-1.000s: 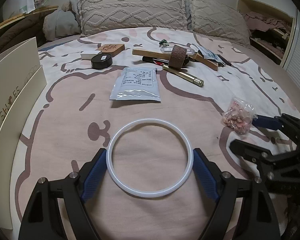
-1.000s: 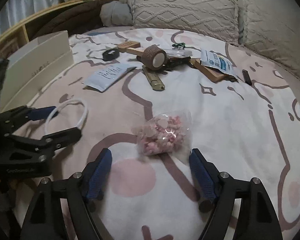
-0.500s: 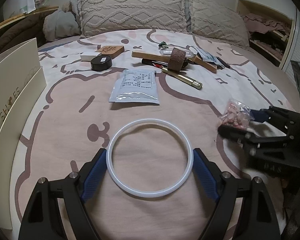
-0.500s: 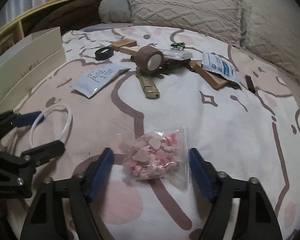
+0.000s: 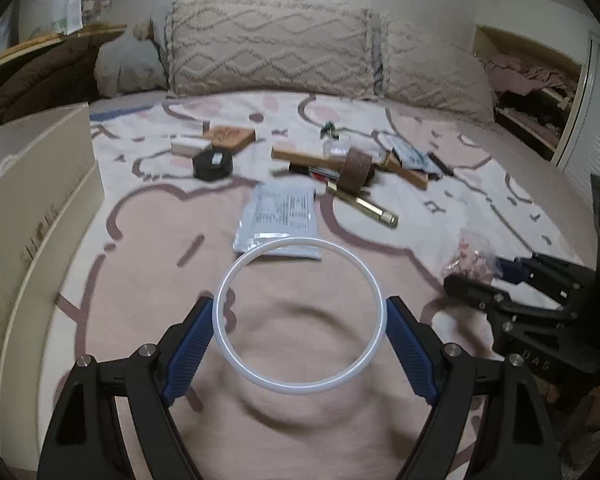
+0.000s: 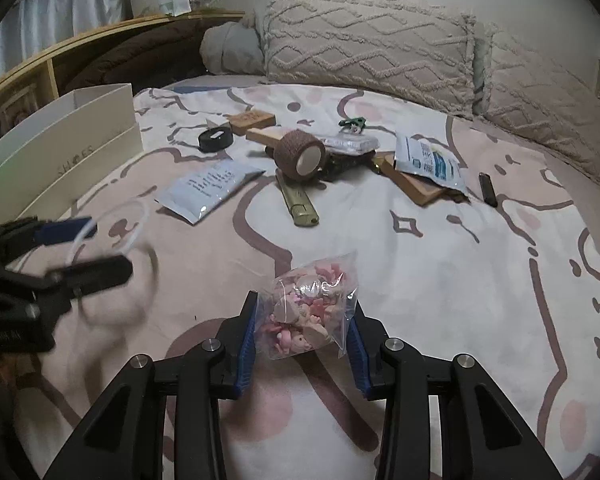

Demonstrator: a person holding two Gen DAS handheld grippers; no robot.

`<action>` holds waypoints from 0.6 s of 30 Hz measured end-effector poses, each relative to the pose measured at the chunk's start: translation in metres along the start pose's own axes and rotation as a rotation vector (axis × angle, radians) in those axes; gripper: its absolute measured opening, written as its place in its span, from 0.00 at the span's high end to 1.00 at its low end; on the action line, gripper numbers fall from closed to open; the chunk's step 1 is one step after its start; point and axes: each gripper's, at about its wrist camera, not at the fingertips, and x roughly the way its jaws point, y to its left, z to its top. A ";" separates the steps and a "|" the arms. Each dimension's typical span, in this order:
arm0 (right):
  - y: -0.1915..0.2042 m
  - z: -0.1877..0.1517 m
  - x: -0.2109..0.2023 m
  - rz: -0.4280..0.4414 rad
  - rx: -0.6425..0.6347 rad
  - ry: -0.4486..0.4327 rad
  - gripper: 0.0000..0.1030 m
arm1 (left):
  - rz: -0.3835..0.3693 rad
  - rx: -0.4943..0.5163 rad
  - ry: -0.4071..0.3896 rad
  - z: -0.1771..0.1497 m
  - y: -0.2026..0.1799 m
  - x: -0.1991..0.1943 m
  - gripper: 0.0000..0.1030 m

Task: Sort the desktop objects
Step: 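Close the right gripper on the pink candy bag and lift it, then carry the white ring and pink bag over the shoe box with both grippers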

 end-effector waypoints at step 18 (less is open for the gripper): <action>-0.006 0.035 -0.049 0.029 0.088 -0.145 0.61 | -0.034 -0.001 -0.164 0.051 0.000 -0.055 0.18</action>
